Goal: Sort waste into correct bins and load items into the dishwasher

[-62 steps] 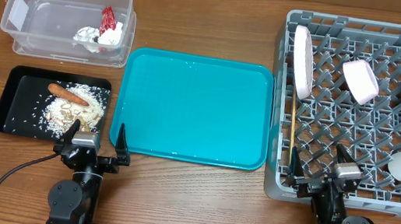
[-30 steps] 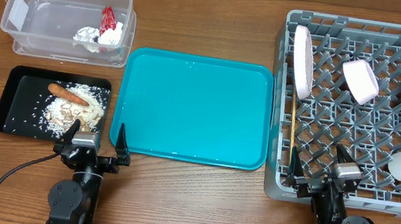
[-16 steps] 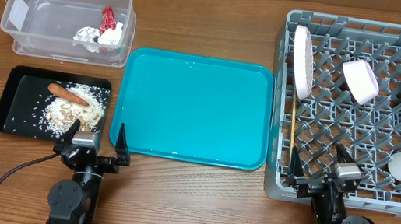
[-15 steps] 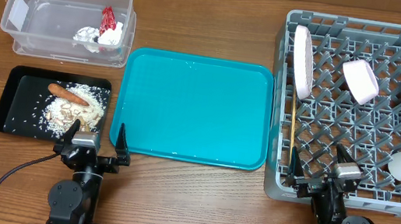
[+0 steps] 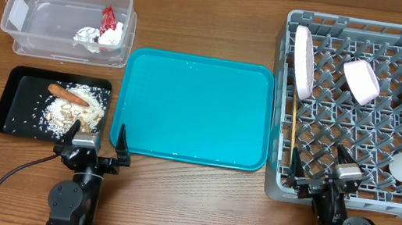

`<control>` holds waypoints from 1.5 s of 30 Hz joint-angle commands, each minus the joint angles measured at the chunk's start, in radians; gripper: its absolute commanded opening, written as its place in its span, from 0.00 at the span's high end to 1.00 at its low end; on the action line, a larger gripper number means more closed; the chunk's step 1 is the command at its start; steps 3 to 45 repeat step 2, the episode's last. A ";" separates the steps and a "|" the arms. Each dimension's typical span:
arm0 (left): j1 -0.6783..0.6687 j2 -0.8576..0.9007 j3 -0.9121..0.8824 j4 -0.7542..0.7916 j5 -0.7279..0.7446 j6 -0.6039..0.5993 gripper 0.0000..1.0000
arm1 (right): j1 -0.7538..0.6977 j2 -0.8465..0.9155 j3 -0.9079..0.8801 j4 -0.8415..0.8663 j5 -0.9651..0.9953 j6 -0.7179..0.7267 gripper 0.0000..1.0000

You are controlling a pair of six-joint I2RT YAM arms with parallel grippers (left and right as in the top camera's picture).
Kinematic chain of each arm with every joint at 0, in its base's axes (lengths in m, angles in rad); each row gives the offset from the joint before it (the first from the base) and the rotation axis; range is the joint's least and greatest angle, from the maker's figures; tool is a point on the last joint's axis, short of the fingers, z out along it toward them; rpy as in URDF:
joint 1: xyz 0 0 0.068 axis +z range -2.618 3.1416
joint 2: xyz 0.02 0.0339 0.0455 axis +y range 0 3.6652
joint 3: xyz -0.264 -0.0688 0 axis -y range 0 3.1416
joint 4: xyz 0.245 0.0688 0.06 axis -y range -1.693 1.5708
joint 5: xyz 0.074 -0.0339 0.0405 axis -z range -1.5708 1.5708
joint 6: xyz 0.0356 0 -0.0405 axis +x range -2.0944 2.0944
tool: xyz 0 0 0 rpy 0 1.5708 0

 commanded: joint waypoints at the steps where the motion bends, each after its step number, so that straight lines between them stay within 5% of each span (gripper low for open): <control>1: 0.007 -0.009 -0.003 0.002 0.005 0.022 0.00 | 0.003 -0.011 -0.010 0.006 -0.005 -0.006 0.00; 45: 0.007 -0.009 -0.003 0.002 0.005 0.022 0.00 | 0.003 -0.011 -0.010 0.006 -0.005 -0.006 0.00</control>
